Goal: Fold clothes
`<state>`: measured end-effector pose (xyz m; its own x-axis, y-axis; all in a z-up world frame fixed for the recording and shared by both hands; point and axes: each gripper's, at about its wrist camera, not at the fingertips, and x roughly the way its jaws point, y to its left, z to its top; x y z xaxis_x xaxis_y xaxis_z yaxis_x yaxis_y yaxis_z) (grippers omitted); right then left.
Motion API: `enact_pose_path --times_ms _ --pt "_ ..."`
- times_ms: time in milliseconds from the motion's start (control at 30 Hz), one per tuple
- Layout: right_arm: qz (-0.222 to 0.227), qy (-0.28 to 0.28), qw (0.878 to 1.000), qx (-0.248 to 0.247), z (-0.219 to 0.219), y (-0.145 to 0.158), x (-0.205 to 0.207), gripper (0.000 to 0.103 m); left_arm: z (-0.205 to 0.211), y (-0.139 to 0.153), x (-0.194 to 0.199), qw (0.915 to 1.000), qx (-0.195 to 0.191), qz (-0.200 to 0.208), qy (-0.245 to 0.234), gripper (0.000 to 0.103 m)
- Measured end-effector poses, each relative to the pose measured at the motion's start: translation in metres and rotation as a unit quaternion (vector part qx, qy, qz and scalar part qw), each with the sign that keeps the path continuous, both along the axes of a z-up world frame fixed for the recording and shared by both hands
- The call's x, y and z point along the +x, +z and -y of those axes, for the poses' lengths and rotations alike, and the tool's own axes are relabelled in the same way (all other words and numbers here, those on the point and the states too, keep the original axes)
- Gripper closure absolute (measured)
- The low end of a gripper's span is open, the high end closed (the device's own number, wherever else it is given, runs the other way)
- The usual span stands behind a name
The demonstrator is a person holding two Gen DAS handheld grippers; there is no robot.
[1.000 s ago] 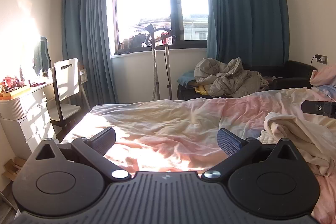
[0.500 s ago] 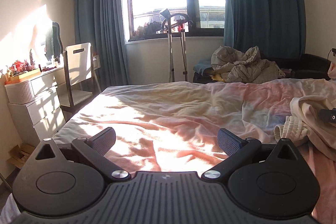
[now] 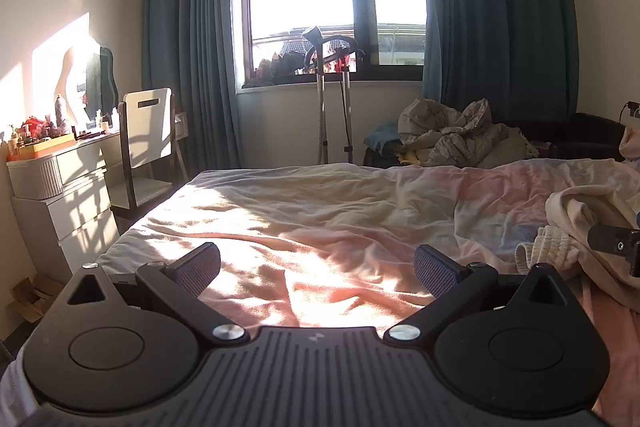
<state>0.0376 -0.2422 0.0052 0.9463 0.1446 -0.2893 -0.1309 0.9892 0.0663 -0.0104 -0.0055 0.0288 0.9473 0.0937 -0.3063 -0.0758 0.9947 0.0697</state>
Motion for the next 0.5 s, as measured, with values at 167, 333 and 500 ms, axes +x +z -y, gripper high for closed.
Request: enact_pose_path --times_ms 167,333,500 --pt "-0.015 0.000 1.000 -0.007 -0.0022 -0.0046 0.0041 0.000 -0.0008 -0.0031 0.0011 1.0000 -0.003 -0.003 0.003 0.000" --pt "-0.028 -0.003 1.000 -0.011 -0.0028 -0.0088 0.0077 0.000 0.0002 -0.0066 0.0034 1.0000 0.000 -0.007 0.006 0.000" --pt "-0.034 -0.003 0.999 -0.006 -0.0016 -0.0107 0.0074 0.000 -0.0008 -0.0073 0.0063 0.9999 0.000 -0.012 0.007 0.000"
